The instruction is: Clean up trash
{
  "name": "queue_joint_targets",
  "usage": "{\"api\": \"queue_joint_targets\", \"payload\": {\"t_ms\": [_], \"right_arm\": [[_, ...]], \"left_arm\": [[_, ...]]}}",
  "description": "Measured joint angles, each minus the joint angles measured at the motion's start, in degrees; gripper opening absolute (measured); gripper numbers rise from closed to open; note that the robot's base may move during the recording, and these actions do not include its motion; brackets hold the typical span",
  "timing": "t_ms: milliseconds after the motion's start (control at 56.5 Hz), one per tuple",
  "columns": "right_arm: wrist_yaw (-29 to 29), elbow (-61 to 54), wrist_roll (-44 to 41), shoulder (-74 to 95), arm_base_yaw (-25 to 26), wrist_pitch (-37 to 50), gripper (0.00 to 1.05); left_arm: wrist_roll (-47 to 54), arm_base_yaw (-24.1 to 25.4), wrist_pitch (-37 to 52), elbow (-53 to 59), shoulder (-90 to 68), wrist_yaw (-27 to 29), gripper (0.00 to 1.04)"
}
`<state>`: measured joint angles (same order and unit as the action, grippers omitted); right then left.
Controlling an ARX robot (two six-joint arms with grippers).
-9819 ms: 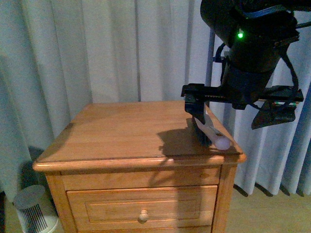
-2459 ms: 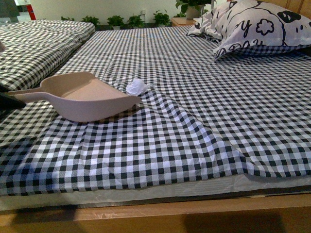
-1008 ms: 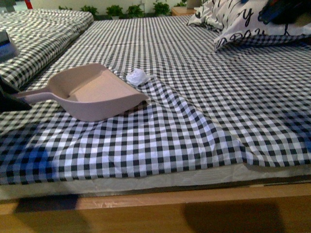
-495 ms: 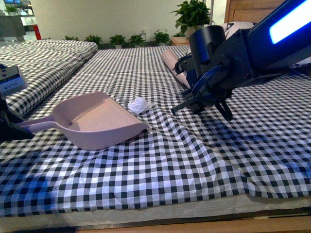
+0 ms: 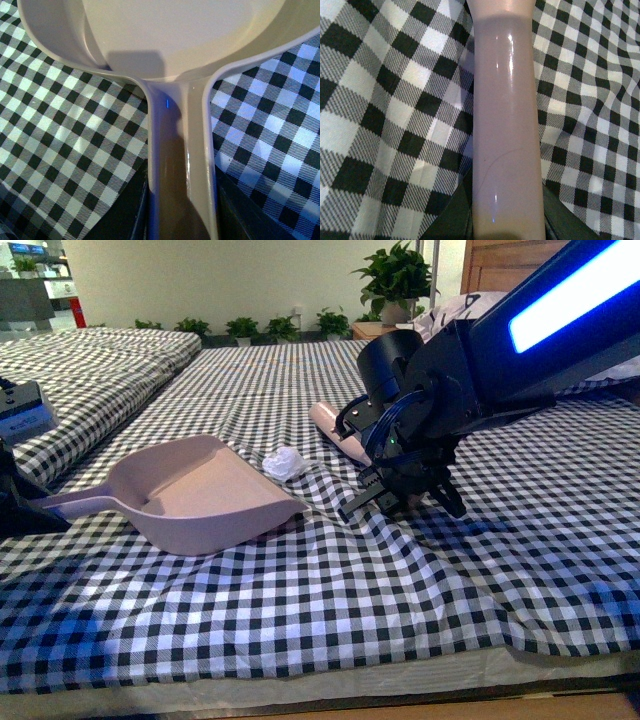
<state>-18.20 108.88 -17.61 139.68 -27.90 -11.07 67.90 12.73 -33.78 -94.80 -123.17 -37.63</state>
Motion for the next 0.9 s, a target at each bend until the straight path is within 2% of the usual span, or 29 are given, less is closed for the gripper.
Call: {"api": "queue_joint_targets", "payload": {"t_ms": [142,230,318,389,460,495,655,902], "right_arm": [[1.57,-1.09,-0.24,-1.18,-0.24,-1.70,0.18],[4.76,-2.54,0.04,-2.84,-0.46,-3.74,0.18],[14.71,-7.48,3.50,-7.91,-0.94,-7.41,0.18],[30.71,-15.72,8.66,-16.20,-2.29,-8.61,0.18],[42.53,-21.00,13.09,-25.16,-3.30,-7.96,0.18],[45.13,-21.33,14.62,-29.46,-3.26,-7.96,0.18],[41.16,-21.11,15.04,-40.65,1.88,-7.87,0.18],[34.45,-28.00,14.43,-40.63,5.68,-4.13,0.18]], "left_arm": [[0.02,0.00,0.00,0.00,0.00,0.02,0.28],[0.02,0.00,0.00,0.00,0.00,0.02,0.28],[0.02,0.02,0.00,0.00,0.00,0.02,0.28],[0.07,0.02,0.00,0.00,0.00,0.09,0.28],[0.20,0.00,0.00,0.00,0.00,0.09,0.28],[0.22,0.00,0.00,0.00,0.00,0.02,0.28],[0.24,0.04,0.00,0.00,0.00,-0.04,0.28],[0.28,0.00,0.00,0.00,0.00,0.09,0.28]]}}
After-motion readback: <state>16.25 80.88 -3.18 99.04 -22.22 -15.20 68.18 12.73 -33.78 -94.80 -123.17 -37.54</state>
